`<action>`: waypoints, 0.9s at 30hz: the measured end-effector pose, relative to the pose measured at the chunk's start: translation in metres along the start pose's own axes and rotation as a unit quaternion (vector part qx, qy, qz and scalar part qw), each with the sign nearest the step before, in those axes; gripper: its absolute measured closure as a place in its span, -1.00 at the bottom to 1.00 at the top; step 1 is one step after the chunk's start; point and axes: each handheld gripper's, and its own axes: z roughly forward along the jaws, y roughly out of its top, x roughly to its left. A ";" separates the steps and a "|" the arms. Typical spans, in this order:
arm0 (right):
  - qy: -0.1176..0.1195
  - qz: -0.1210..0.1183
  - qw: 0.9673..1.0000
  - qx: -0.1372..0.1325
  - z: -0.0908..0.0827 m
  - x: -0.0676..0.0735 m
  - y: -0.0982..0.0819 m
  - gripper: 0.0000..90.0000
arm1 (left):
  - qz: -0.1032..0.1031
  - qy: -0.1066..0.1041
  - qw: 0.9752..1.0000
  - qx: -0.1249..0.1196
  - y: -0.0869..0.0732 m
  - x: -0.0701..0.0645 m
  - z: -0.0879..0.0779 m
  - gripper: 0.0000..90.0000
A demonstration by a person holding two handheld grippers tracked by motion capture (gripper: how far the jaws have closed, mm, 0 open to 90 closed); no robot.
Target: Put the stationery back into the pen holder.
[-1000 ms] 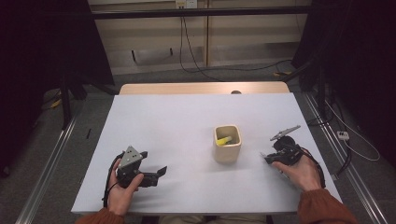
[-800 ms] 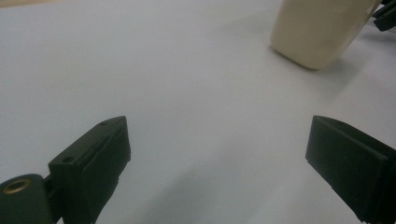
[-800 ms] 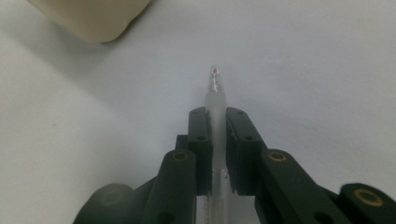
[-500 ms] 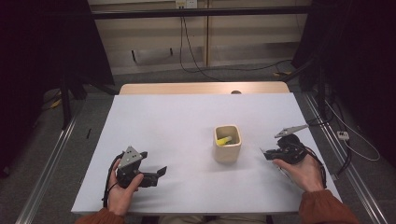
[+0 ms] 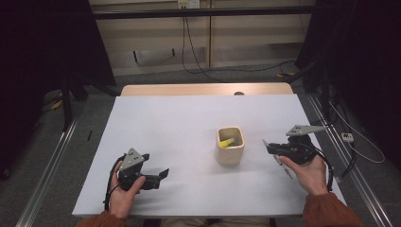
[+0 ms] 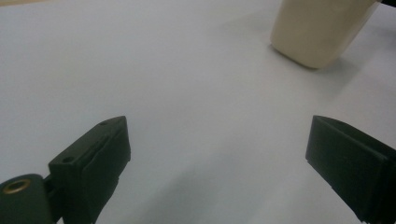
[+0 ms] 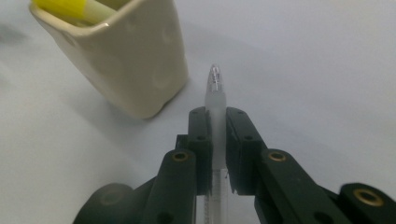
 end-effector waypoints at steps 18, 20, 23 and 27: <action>0.014 -0.017 0.992 -0.123 -0.012 0.010 0.007 0.81 | 0.002 0.002 1.000 0.001 0.000 0.000 0.001 -0.86; 0.016 -0.025 0.990 -0.140 -0.017 0.012 0.011 0.81 | 0.005 0.002 1.000 0.002 0.000 0.000 0.001 -0.86; 0.020 -0.033 0.987 -0.154 -0.020 0.017 0.017 0.81 | 0.006 0.002 1.000 0.003 0.000 0.000 0.001 -0.86; 0.036 -0.038 0.986 -0.158 -0.017 0.023 0.024 0.81 | 0.002 0.003 1.000 0.000 0.000 -0.001 0.000 -0.86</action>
